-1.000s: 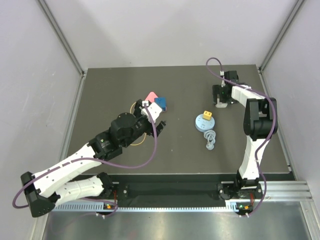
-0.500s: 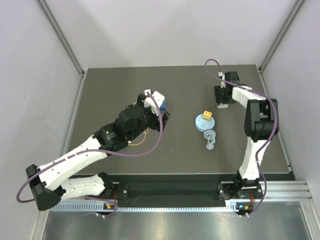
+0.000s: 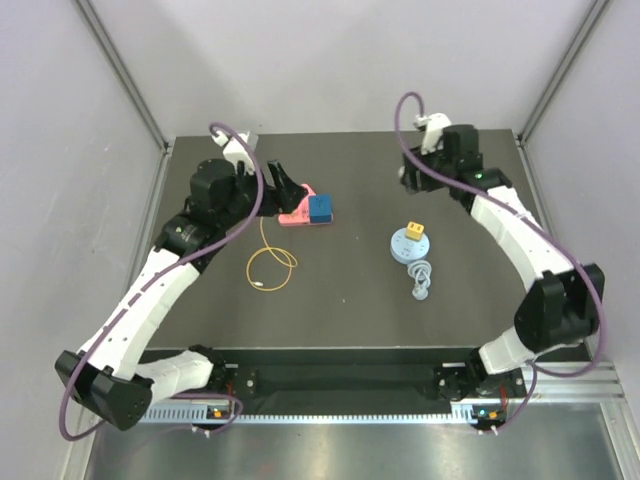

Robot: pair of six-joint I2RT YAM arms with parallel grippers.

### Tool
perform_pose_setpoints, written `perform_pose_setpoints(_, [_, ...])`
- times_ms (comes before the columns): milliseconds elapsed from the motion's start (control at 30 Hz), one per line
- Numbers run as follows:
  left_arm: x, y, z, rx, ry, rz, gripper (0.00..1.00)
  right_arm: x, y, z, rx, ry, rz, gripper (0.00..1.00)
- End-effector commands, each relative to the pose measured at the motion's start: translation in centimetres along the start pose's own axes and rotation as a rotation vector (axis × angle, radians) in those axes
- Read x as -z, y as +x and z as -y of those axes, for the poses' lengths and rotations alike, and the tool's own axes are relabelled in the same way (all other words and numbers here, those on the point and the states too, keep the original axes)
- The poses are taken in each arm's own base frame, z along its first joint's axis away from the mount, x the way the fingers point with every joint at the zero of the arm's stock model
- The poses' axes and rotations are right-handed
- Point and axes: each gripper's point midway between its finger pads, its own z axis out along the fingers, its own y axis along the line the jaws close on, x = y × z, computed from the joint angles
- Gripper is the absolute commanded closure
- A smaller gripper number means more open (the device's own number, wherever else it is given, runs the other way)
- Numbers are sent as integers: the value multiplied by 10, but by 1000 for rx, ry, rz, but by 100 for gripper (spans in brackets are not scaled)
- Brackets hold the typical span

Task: Insert the plug

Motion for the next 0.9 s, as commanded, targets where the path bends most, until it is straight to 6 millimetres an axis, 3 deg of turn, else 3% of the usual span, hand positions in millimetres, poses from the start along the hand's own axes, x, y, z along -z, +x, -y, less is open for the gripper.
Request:
perform_pose_setpoints(0, [15, -2, 34, 101, 172, -63, 23, 33, -14, -72, 64, -173, 99, 83])
perform_pose_setpoints(133, [2, 13, 45, 139, 253, -158, 28, 69, -23, -138, 104, -312, 201, 84])
perform_pose_setpoints(233, [-4, 19, 56, 186, 325, -196, 33, 91, -27, -175, 83, -393, 245, 85])
perform_pose_setpoints(333, [-6, 19, 62, 214, 358, -207, 33, 99, -25, -198, 95, -438, 249, 85])
perform_pose_setpoints(533, [-15, 20, 63, 229, 364, -227, 36, 105, -28, -217, 112, -458, 261, 85])
perform_pose_setpoints(867, [-31, 43, 47, 229, 333, -266, 49, 106, -38, -233, 120, -485, 277, 86])
